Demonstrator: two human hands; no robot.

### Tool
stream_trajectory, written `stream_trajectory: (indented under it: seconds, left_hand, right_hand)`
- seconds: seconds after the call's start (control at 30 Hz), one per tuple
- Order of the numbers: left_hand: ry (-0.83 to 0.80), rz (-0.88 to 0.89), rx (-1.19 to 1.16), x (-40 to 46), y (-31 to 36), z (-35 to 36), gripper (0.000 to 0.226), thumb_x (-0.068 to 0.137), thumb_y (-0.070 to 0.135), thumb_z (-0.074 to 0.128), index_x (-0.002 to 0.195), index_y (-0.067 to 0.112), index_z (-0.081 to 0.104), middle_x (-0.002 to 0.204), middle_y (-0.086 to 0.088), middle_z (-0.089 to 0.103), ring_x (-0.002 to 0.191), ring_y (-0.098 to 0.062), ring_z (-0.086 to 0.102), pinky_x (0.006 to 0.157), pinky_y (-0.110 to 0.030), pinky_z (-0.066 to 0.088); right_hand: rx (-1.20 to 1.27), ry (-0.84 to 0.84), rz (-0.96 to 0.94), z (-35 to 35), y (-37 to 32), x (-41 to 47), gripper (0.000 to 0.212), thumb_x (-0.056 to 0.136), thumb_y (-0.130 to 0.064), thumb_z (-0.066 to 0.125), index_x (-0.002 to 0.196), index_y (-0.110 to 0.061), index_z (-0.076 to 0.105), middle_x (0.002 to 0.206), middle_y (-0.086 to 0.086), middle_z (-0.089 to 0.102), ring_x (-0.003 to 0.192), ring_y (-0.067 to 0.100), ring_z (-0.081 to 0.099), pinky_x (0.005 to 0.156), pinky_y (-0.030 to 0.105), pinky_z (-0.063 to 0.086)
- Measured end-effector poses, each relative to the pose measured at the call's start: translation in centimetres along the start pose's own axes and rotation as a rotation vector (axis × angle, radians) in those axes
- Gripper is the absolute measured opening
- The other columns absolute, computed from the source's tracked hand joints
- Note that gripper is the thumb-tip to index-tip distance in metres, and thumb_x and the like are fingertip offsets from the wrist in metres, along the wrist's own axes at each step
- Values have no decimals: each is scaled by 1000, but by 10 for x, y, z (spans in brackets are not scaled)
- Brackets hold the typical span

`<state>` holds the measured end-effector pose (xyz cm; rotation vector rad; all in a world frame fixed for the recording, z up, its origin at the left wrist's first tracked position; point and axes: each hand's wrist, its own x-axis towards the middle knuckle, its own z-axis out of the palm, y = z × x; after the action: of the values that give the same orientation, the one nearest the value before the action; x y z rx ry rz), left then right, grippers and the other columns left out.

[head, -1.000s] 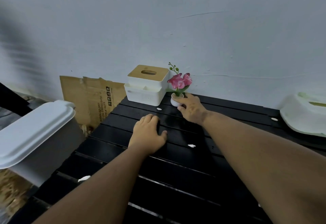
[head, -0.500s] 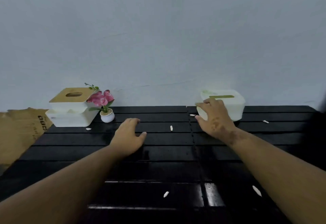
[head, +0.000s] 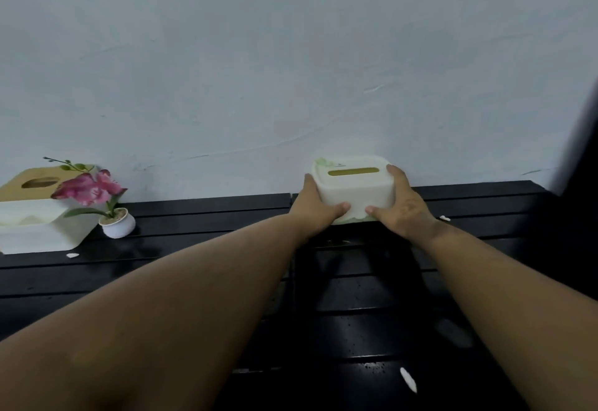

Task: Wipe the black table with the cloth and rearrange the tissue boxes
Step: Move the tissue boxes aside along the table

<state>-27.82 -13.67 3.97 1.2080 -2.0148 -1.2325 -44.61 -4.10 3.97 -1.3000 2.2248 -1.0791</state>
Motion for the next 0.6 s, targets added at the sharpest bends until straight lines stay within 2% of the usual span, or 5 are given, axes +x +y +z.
stream_trajectory:
  seconds: [0.13,0.3,0.47,0.6]
  left_hand:
    - [65,51,4,2,-4,8,66,83,36,73,135,25,33,121,3,57,103,-18,55,85,-31,45]
    - [57,87,-23,-9,-7,-9,62,81,40,74,131,29,38,119,6,61,109,-20,59,95,-41,51]
    - [82,141,-90,-30,-14,-65,65,76,44,75,130,36,40,118,13,61,105,-14,62,92,-41,54]
    - [107,132,-83,-49,-32,-128,76,73,48,79,137,37,39,123,13,61,109,-15,61,98,-40,51]
  right_hand:
    - [-4,48,2,3,0,-1,93,78,-21,79,150,-28,21,139,15,44,125,30,45,107,33,34]
    - [-7,87,-18,4,-13,-15,94,75,-24,83,149,-27,26,140,12,47,125,28,47,104,27,34]
    - [-9,142,-116,25,-57,-35,94,72,-28,85,148,-27,30,136,11,51,119,28,51,105,31,39]
    - [35,121,-185,61,-103,-48,91,71,-29,86,145,-29,34,130,9,54,108,23,54,101,30,45]
